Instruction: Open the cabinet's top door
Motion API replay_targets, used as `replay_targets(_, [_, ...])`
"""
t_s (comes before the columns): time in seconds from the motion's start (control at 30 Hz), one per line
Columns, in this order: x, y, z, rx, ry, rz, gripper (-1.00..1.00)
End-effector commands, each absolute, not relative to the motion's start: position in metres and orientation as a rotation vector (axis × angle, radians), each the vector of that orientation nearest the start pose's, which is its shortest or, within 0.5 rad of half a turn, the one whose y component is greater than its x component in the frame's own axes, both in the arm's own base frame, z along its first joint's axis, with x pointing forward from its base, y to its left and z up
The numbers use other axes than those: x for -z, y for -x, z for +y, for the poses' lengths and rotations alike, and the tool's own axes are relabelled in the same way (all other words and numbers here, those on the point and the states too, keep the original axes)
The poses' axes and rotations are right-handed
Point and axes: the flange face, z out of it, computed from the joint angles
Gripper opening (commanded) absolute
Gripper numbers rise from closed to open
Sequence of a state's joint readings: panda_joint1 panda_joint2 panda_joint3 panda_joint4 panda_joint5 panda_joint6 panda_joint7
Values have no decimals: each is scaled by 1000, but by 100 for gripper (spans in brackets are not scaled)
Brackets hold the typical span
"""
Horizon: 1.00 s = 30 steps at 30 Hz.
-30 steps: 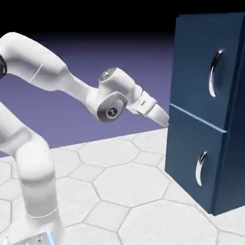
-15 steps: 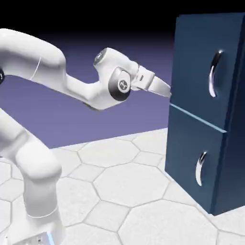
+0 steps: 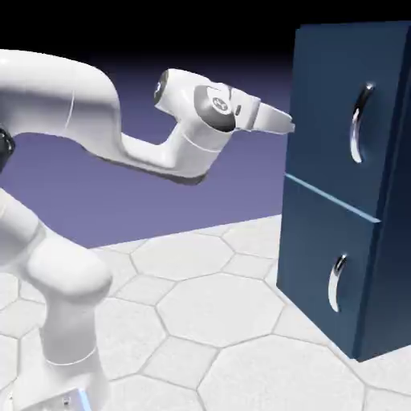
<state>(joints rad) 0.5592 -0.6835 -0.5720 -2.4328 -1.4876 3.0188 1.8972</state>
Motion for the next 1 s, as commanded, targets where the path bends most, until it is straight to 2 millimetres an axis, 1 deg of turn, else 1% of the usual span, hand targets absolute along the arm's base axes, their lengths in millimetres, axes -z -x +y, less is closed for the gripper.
replay_targets(0.0, [-607,-397,15,1512,2071,720,0])
replay_targets(0.23, [-612,-403,-6,1580,1980,704,0])
replay_targets(0.47, [-609,-415,-33,1638,1896,693,0])
replay_targets(0.67, [-600,-429,-61,1679,1833,684,0])
replay_targets(0.93, [-580,-453,-101,1720,1766,672,0])
replay_targets(0.97, [-579,-455,-103,1721,1764,671,0])
